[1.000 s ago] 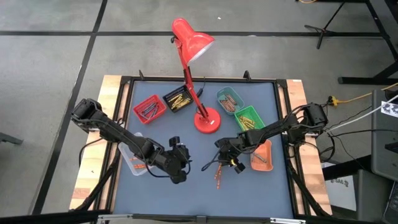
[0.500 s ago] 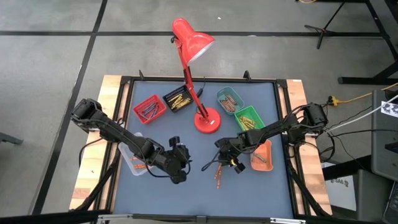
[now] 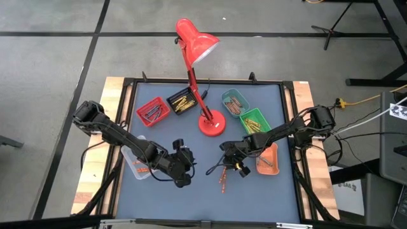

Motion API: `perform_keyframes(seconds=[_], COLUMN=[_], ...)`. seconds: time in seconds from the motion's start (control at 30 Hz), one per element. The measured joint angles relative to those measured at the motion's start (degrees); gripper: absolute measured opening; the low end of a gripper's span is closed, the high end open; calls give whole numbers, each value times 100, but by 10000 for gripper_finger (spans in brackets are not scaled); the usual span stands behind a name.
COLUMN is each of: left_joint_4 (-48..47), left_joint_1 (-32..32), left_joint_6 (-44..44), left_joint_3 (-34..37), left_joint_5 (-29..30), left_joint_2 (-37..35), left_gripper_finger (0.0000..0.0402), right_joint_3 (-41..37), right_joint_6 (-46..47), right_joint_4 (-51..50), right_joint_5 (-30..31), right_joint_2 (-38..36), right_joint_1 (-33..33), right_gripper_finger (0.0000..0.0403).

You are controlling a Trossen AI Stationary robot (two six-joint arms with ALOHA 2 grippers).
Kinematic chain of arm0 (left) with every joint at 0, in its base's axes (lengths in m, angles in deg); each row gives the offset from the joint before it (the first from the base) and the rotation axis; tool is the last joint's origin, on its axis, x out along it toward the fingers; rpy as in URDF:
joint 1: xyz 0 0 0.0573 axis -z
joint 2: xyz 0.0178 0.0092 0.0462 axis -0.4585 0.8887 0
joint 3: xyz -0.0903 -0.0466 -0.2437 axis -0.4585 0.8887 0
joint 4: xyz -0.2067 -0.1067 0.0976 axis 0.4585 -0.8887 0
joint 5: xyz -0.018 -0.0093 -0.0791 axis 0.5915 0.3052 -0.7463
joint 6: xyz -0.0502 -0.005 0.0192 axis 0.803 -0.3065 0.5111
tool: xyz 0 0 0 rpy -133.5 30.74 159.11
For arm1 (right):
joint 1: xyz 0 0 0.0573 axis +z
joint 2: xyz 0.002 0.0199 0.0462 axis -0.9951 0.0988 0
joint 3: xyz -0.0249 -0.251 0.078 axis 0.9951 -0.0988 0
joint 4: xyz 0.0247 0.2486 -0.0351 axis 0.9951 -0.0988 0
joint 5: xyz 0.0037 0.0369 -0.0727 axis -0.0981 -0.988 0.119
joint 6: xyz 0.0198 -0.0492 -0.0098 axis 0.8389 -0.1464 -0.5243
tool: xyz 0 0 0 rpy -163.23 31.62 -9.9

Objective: Sort crayons
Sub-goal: Put the orange crayon into the bottom left transparent bin

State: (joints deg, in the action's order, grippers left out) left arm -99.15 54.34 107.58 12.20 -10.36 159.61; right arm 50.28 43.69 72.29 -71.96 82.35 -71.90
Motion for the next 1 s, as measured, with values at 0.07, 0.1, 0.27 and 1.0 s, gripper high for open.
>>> perform_keyframes(seconds=[0.07, 0.1, 0.27, 1.0], left_joint_4=[-1, 0, 0, 0], left_joint_1=[-2, -1, -1, -2], left_joint_6=[2, 1, 2, 2], left_joint_3=[0, 0, 0, 0], left_joint_5=[2, 2, 4, 7], left_joint_2=[0, 0, 0, 0], left_gripper_finger=[73, 73, 73, 73], right_joint_3=[0, 0, 0, 0], right_joint_6=[0, 0, 0, 16], right_joint_4=[2, 0, 0, 2], right_joint_5=[12, 14, 22, 71], right_joint_2=[0, 0, 0, 0], right_joint_1=[0, 0, 0, -4], right_gripper_finger=[110, 110, 110, 21])
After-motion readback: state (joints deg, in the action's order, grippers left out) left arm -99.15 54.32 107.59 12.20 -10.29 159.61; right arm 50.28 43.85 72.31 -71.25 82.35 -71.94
